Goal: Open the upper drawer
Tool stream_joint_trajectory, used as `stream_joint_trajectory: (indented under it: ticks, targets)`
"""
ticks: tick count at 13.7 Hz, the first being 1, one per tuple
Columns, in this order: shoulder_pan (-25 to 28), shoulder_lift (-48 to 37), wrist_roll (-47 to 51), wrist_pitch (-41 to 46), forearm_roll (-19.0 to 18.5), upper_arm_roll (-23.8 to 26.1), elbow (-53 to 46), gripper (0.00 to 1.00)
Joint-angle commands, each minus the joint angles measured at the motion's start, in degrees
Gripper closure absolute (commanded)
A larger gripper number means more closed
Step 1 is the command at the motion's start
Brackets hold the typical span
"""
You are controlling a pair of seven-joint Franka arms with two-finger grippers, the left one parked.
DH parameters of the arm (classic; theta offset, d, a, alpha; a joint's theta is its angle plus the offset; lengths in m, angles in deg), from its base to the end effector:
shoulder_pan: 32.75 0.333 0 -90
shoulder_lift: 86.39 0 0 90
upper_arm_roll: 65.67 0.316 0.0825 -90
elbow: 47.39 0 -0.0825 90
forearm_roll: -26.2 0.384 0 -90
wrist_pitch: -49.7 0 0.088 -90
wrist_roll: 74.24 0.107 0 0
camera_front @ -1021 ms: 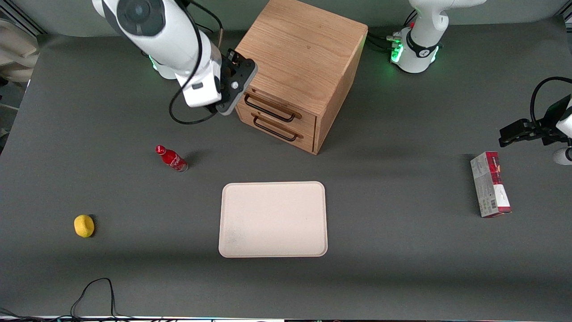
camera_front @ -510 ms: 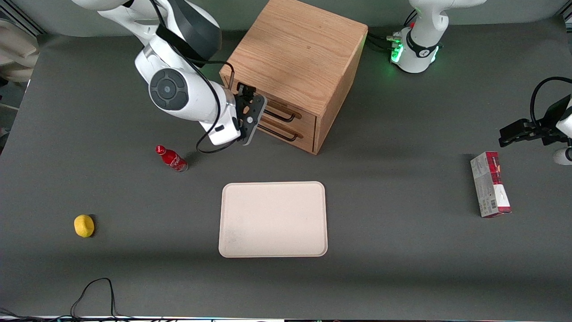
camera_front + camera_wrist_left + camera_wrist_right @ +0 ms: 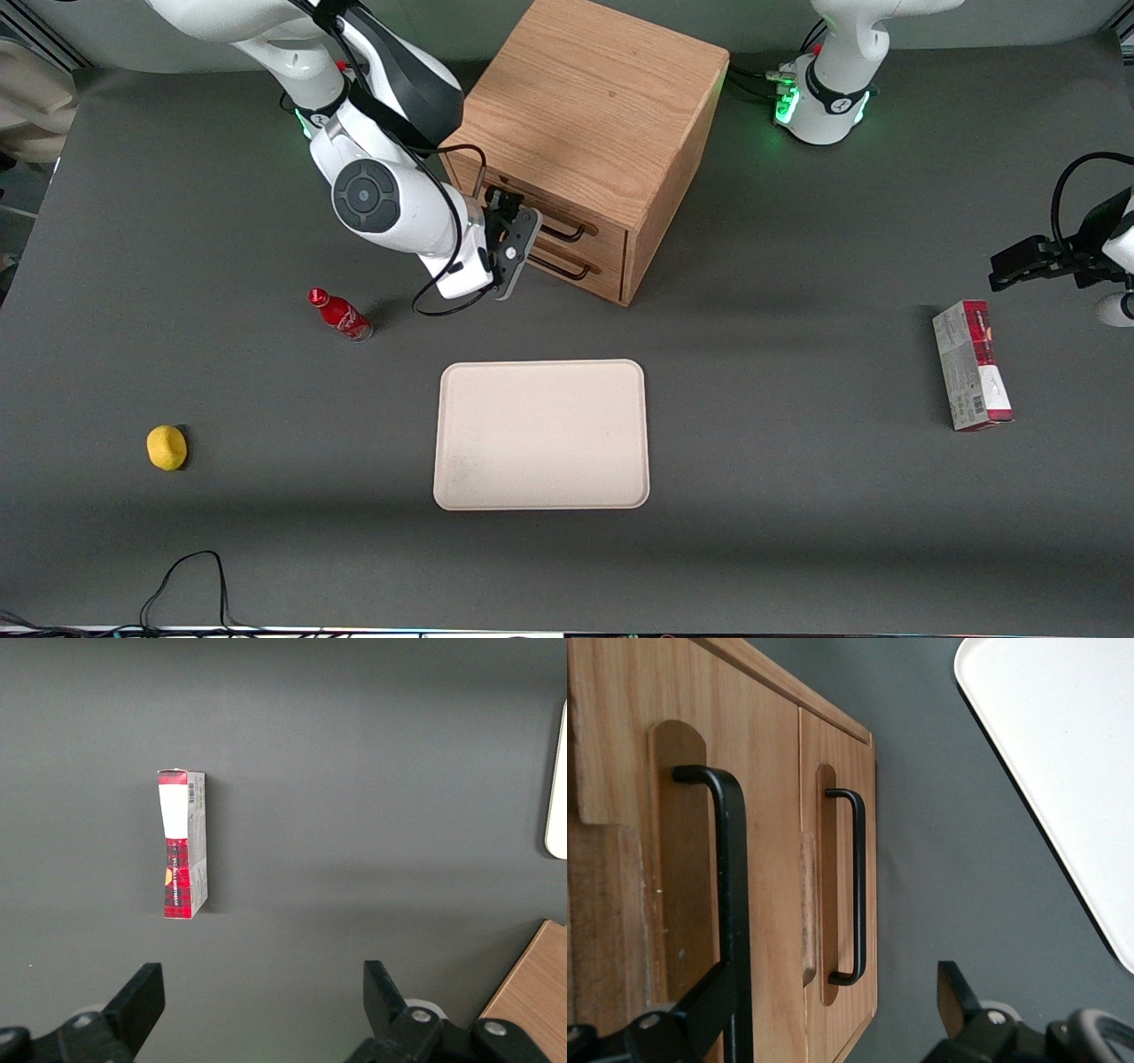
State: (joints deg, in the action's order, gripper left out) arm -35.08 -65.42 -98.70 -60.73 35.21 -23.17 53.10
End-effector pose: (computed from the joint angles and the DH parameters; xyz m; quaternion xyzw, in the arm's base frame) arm 0.4937 0.3804 0.4046 -0.8494 -0.4883 0.0769 0.1850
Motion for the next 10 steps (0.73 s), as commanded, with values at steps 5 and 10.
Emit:
stream_joint_trajectory:
  ticks: [5,10]
  targets:
    - [0.49,-0.93,-1.3,-0.4,1.36,0.56,0.85,0.0]
    - [0.49,-0.32,-1.82,-0.57,0.75,0.91,0.85,0.0]
